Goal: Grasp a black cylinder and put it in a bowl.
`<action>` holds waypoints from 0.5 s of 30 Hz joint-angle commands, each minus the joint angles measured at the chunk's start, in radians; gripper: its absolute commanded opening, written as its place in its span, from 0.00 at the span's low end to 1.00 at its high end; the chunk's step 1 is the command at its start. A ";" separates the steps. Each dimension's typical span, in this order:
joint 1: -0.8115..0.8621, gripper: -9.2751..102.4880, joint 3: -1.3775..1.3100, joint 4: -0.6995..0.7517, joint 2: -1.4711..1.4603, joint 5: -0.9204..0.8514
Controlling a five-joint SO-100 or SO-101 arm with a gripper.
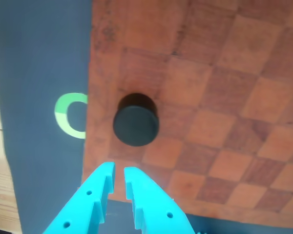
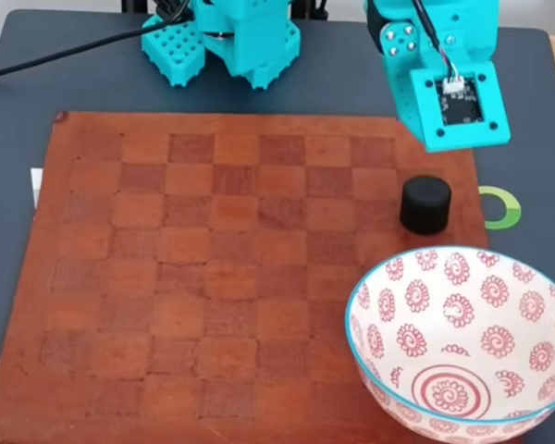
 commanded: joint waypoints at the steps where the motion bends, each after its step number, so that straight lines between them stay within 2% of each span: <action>1: -0.002 0.08 -0.057 0.005 -0.002 -0.005; 11: -0.032 0.09 -0.028 -0.011 -0.017 0.034; 15: -0.034 0.18 -0.025 -0.058 -0.017 0.026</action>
